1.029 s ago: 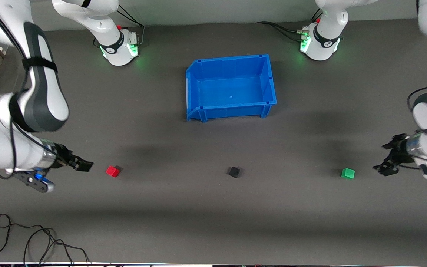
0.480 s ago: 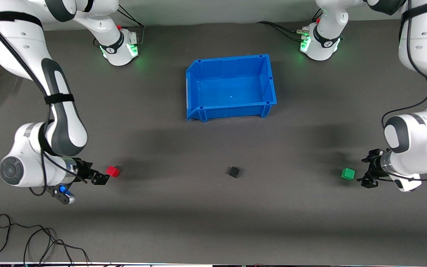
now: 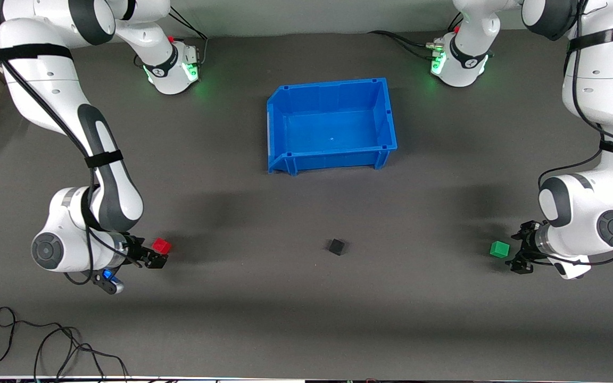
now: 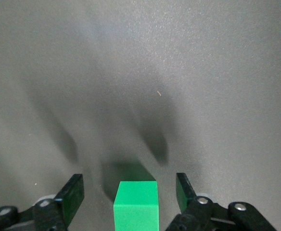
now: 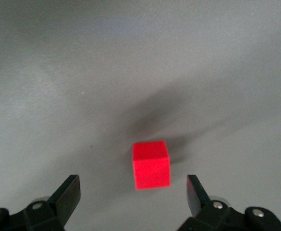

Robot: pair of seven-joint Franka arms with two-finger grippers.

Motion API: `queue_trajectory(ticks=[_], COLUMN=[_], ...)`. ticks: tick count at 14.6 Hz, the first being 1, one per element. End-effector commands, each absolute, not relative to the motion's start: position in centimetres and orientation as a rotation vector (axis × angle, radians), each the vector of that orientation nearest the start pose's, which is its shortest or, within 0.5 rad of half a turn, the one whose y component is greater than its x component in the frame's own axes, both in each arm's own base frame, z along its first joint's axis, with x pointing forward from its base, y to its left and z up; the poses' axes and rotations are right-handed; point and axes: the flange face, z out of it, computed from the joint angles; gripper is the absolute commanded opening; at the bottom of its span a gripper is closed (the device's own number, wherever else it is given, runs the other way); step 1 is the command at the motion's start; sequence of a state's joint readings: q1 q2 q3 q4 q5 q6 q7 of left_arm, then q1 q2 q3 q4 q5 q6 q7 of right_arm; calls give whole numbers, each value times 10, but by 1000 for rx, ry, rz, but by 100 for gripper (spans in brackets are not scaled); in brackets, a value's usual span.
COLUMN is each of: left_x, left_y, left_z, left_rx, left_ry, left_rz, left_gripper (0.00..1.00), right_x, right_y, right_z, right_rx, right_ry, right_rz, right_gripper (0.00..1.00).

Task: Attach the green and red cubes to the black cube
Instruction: 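Lower and close the right gripper on red cube while the left grasps green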

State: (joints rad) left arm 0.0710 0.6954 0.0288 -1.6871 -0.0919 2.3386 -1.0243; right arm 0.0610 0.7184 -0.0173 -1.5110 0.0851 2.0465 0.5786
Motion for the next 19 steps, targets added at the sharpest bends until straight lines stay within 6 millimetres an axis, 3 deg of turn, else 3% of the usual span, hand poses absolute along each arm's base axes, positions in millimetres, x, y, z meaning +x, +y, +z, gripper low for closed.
queue_trajectory(ticks=[1, 4, 8, 9, 12, 14, 16, 19], left_x=[674, 672, 667, 667, 668, 669, 668, 669], left_y=[56, 53, 56, 56, 56, 47, 49, 52], left_z=[187, 181, 172, 172, 178, 185, 188, 190], left_rx=[-2616, -2622, -2636, -2633, -2633, -2642, -2637, -2642], left_ry=[-1781, -1766, -1766, -1769, -1771, -1778, -1780, -1777], left_rz=[84, 91, 48, 51, 52, 61, 86, 82], left_gripper=[85, 86, 85, 81, 54, 49, 22, 8], right_x=[684, 675, 674, 674, 673, 670, 670, 671], right_y=[38, 38, 37, 37, 37, 37, 37, 36], right_z=[205, 189, 188, 188, 183, 180, 180, 184], right_rx=[-3069, -3066, -3066, -3066, -3064, -3062, -3059, -3047], right_ry=[844, 842, 845, 843, 845, 846, 849, 860], right_rz=[251, 227, 227, 228, 211, 211, 212, 206], right_gripper=[98, 98, 98, 93, 72, 53, 34, 13])
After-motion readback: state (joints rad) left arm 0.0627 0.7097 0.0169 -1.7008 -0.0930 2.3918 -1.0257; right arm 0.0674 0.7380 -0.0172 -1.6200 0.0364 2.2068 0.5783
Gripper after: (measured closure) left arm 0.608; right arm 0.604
